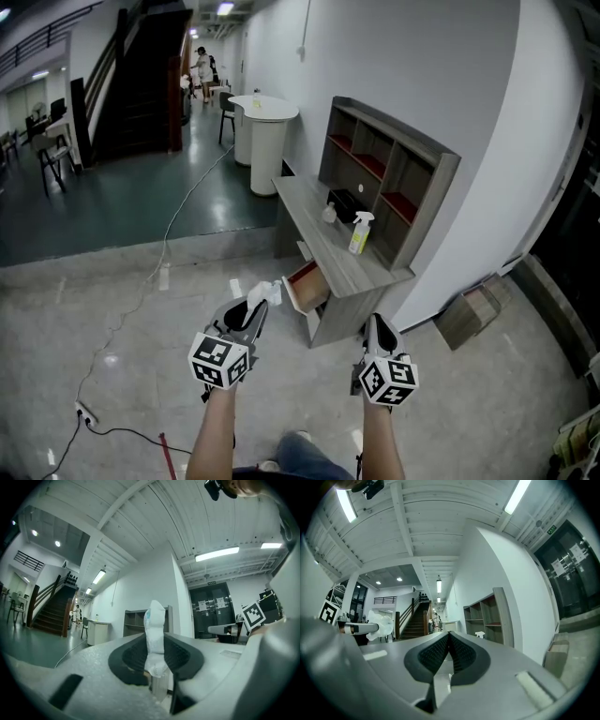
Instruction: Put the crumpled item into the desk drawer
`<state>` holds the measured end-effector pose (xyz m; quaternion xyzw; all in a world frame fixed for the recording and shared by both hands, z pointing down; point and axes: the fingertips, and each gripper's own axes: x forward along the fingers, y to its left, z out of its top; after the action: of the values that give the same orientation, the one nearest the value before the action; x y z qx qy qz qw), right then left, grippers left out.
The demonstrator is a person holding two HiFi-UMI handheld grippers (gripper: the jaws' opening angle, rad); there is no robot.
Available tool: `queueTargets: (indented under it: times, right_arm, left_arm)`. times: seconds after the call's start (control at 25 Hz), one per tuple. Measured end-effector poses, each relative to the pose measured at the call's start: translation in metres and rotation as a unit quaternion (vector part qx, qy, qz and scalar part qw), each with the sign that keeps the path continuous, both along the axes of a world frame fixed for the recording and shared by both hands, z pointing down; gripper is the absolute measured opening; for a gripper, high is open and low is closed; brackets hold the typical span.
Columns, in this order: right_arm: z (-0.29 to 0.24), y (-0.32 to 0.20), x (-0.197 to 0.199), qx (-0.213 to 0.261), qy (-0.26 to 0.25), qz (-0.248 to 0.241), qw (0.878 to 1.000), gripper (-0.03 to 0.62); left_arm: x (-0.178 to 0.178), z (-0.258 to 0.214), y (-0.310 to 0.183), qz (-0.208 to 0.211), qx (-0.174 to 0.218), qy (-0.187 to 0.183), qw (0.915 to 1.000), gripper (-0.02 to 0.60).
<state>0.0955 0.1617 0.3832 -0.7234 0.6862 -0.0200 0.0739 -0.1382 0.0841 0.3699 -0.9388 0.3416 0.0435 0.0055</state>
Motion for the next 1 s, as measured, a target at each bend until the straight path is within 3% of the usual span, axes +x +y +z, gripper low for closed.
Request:
queueTargets:
  times: [0.4, 0.72, 1.0]
  right_arm:
    - [0.016, -0.092, 0.032, -0.003, 0.006, -0.009, 1.0, 0.011]
    - [0.032, -0.228, 0.076, -0.021, 0.014, -0.032, 0.999, 0.011]
    - [0.039, -0.368, 0.11, -0.044, 0.032, -0.081, 0.995, 0.011]
  left_arm:
    - [0.028, 0.026, -0.084, -0.01, -0.012, -0.008, 0.9998, 0.072]
    - [0.063, 0.061, -0.204, -0.036, -0.041, -0.02, 0.9983, 0.072]
    - [0.1, 0.079, -0.323, -0.07, -0.055, -0.01, 0.996, 0.072]
